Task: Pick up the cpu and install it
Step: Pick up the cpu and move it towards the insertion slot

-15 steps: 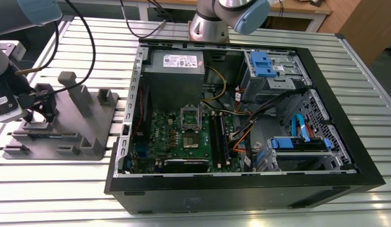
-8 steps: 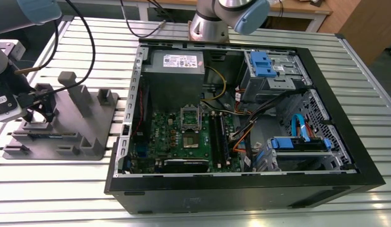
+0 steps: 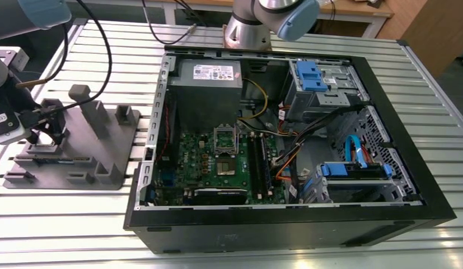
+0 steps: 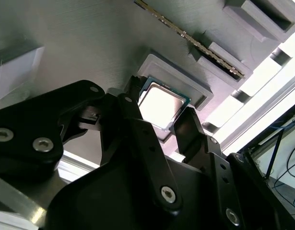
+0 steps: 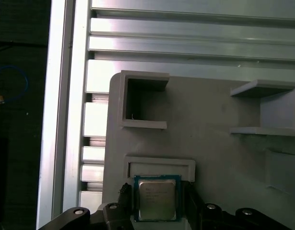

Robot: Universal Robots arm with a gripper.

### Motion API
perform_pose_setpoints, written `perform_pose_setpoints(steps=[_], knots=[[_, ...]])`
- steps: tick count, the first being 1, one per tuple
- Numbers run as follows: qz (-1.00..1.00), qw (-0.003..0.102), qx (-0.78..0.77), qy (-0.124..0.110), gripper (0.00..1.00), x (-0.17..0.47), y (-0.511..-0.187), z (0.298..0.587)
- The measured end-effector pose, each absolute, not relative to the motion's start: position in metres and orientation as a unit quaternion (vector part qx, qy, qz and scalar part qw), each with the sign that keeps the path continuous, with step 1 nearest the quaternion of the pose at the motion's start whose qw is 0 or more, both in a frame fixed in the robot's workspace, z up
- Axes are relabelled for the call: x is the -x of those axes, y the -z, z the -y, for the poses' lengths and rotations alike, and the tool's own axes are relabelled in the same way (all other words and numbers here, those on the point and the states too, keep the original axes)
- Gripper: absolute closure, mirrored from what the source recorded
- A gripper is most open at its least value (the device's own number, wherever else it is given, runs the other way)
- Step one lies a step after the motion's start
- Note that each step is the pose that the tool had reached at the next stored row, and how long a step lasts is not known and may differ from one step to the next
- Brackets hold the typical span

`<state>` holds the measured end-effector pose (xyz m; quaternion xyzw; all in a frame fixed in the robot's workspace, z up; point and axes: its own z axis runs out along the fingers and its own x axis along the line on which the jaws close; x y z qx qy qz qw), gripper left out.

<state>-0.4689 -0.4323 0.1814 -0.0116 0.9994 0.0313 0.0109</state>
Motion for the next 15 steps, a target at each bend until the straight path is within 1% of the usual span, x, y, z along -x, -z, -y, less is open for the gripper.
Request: perform_pose_setpoints(steps=[15], knots=[[-0.999, 0.011, 0.012, -0.032, 0.44, 0.4691, -0.1818, 0.4323]])
